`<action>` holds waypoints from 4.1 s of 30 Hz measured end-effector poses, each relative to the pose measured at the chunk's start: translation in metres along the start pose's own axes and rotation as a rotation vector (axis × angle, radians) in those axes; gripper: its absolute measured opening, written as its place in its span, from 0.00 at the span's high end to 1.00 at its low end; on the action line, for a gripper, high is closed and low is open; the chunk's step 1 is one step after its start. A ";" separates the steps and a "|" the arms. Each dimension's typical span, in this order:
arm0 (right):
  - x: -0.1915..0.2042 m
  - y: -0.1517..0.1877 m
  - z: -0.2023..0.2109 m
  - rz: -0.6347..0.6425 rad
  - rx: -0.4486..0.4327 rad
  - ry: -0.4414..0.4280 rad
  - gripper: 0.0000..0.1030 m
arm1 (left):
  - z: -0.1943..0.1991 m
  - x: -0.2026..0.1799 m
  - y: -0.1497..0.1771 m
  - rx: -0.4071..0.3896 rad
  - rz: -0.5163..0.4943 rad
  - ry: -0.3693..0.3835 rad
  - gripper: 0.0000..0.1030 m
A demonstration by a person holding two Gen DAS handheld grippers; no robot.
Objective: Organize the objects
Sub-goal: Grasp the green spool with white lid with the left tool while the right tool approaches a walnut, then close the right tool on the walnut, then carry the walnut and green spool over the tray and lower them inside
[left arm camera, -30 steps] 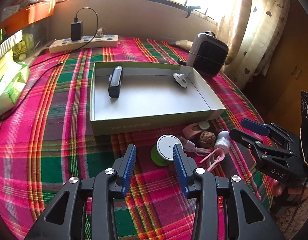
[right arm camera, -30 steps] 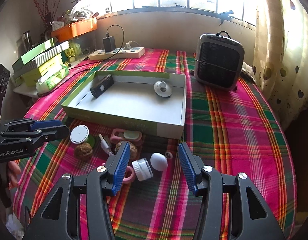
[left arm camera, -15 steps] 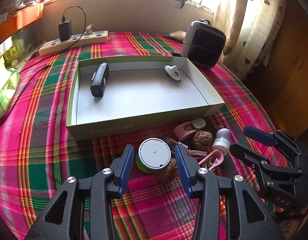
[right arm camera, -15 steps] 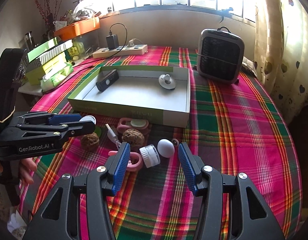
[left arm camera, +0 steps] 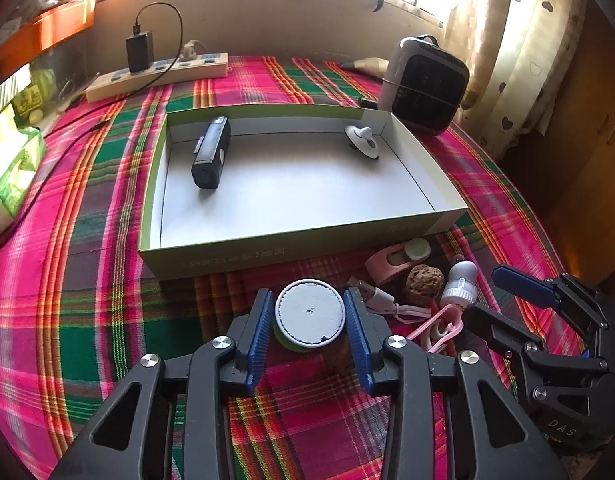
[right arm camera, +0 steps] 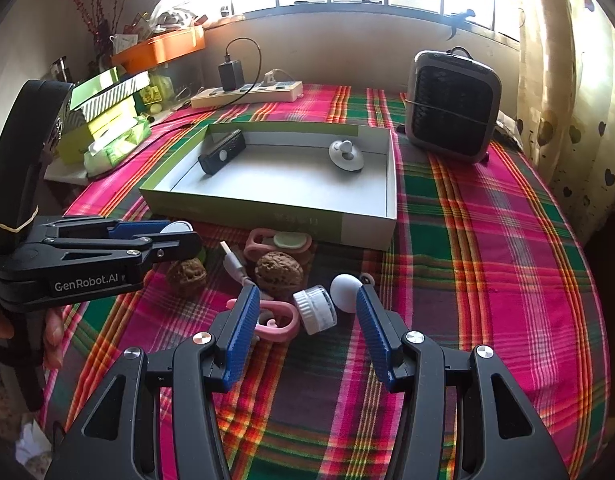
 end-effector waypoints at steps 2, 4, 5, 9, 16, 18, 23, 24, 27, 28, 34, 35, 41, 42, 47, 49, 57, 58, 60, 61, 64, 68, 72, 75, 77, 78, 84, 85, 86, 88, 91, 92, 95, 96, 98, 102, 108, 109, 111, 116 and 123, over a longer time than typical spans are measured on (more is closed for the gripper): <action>0.001 0.000 0.000 0.004 0.001 0.000 0.50 | 0.001 0.003 0.000 -0.004 0.004 -0.002 0.69; 0.003 -0.001 0.000 0.005 0.002 -0.002 0.50 | 0.003 0.006 0.000 -0.006 0.010 -0.005 0.69; 0.004 -0.001 0.000 0.006 0.002 -0.003 0.50 | 0.004 0.007 0.000 -0.009 0.011 -0.005 0.69; 0.012 -0.002 -0.001 0.025 0.003 -0.018 0.50 | 0.009 0.013 0.000 -0.022 0.020 -0.006 0.69; 0.030 -0.005 -0.006 0.053 0.009 -0.057 0.50 | 0.015 0.032 0.003 -0.030 0.056 -0.030 0.69; 0.038 -0.005 -0.009 0.062 0.012 -0.078 0.50 | 0.015 0.036 0.005 -0.028 0.063 -0.031 0.69; 0.057 -0.008 -0.014 0.102 0.009 -0.128 0.50 | 0.018 0.046 0.010 -0.027 0.086 -0.033 0.69; 0.060 -0.008 -0.015 0.109 0.009 -0.135 0.50 | 0.018 0.048 0.010 -0.027 0.089 -0.034 0.69; 0.069 -0.009 -0.021 0.125 0.017 -0.143 0.50 | 0.019 0.054 0.012 -0.026 0.097 -0.036 0.69; 0.072 -0.009 -0.022 0.131 0.018 -0.149 0.50 | 0.019 0.056 0.013 -0.027 0.103 -0.037 0.69; 0.079 -0.009 -0.032 0.134 0.037 -0.166 0.50 | 0.020 0.062 0.013 -0.030 0.114 -0.033 0.69; 0.080 -0.009 -0.034 0.138 0.040 -0.167 0.50 | 0.020 0.063 0.013 -0.031 0.117 -0.031 0.69; 0.084 -0.009 -0.044 0.144 0.062 -0.171 0.56 | 0.014 0.066 0.016 -0.010 0.119 -0.031 0.69; 0.085 -0.008 -0.045 0.145 0.065 -0.170 0.56 | 0.013 0.067 0.017 -0.005 0.120 -0.035 0.69; 0.087 -0.009 -0.052 0.142 0.077 -0.170 0.62 | 0.013 0.072 0.017 -0.004 0.124 -0.031 0.69; 0.088 -0.009 -0.053 0.143 0.079 -0.168 0.65 | 0.012 0.072 0.016 -0.004 0.120 -0.031 0.69; 0.087 -0.010 -0.053 0.144 0.073 -0.160 0.68 | 0.012 0.073 0.016 -0.006 0.122 -0.031 0.69; 0.087 -0.011 -0.053 0.144 0.073 -0.160 0.68 | 0.012 0.072 0.016 -0.007 0.121 -0.031 0.69; 0.087 -0.011 -0.053 0.144 0.073 -0.160 0.68 | 0.012 0.073 0.016 -0.008 0.120 -0.032 0.69; 0.087 -0.011 -0.053 0.144 0.073 -0.160 0.68 | 0.011 0.072 0.015 -0.008 0.118 -0.033 0.69; 0.087 -0.011 -0.053 0.143 0.073 -0.160 0.68 | 0.012 0.072 0.016 -0.009 0.117 -0.033 0.69; 0.087 -0.010 -0.053 0.144 0.072 -0.160 0.68 | 0.011 0.072 0.016 -0.009 0.117 -0.034 0.69; 0.087 -0.011 -0.052 0.142 0.066 -0.162 0.68 | 0.014 0.072 0.015 -0.015 0.111 -0.037 0.69; 0.089 -0.014 -0.049 0.142 0.057 -0.165 0.68 | 0.019 0.071 0.012 -0.027 0.104 -0.038 0.69; 0.089 -0.015 -0.046 0.143 0.051 -0.167 0.68 | 0.022 0.070 0.010 -0.034 0.099 -0.034 0.69; 0.088 -0.016 -0.045 0.143 0.048 -0.166 0.68 | 0.024 0.069 0.009 -0.038 0.096 -0.034 0.69; 0.083 -0.023 -0.037 0.131 0.023 -0.161 0.68 | 0.030 0.064 0.000 -0.052 0.079 -0.022 0.69; 0.081 -0.025 -0.036 0.130 0.018 -0.158 0.68 | 0.031 0.062 -0.002 -0.056 0.075 -0.018 0.69; 0.079 -0.027 -0.034 0.129 0.013 -0.152 0.68 | 0.032 0.062 -0.004 -0.059 0.072 -0.018 0.69; 0.075 -0.032 -0.032 0.126 0.003 -0.144 0.68 | 0.033 0.060 -0.009 -0.067 0.064 -0.015 0.69; 0.067 -0.042 -0.028 0.116 -0.017 -0.132 0.68 | 0.035 0.058 -0.015 -0.074 0.058 -0.009 0.69; 0.065 -0.046 -0.026 0.117 -0.025 -0.126 0.68 | 0.035 0.057 -0.018 -0.077 0.056 -0.009 0.69; 0.059 -0.059 -0.025 0.126 -0.042 -0.108 0.68 | 0.033 0.055 -0.025 -0.082 0.048 -0.009 0.69; 0.056 -0.064 -0.026 0.126 -0.046 -0.104 0.68 | 0.033 0.055 -0.027 -0.082 0.048 -0.010 0.69; 0.052 -0.072 -0.029 0.123 -0.048 -0.100 0.68 | 0.030 0.053 -0.031 -0.082 0.040 -0.008 0.69; 0.045 -0.087 -0.040 0.121 -0.040 -0.098 0.68 | 0.019 0.054 -0.039 -0.067 0.045 -0.010 0.69; 0.035 -0.107 -0.065 0.121 -0.016 -0.093 0.68 | 0.005 0.053 -0.051 -0.054 0.034 -0.008 0.69; 0.033 -0.110 -0.070 0.120 -0.010 -0.093 0.68 | 0.002 0.054 -0.053 -0.052 0.034 -0.007 0.69; 0.030 -0.116 -0.078 0.113 -0.003 -0.096 0.68 | -0.003 0.054 -0.055 -0.043 0.034 -0.008 0.69; 0.026 -0.126 -0.099 0.103 0.027 -0.112 0.68 | -0.017 0.055 -0.059 -0.024 0.035 -0.007 0.69; 0.029 -0.135 -0.125 0.121 0.072 -0.118 0.68 | -0.028 0.057 -0.060 -0.001 0.038 -0.015 0.69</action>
Point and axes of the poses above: each gripper's, at about its wrist camera, not at the fingertips, and z roughly against the way its jaws point, x to its left, y to its underside, the point moved 4 cm from there along -z, roughly the way its jaws point
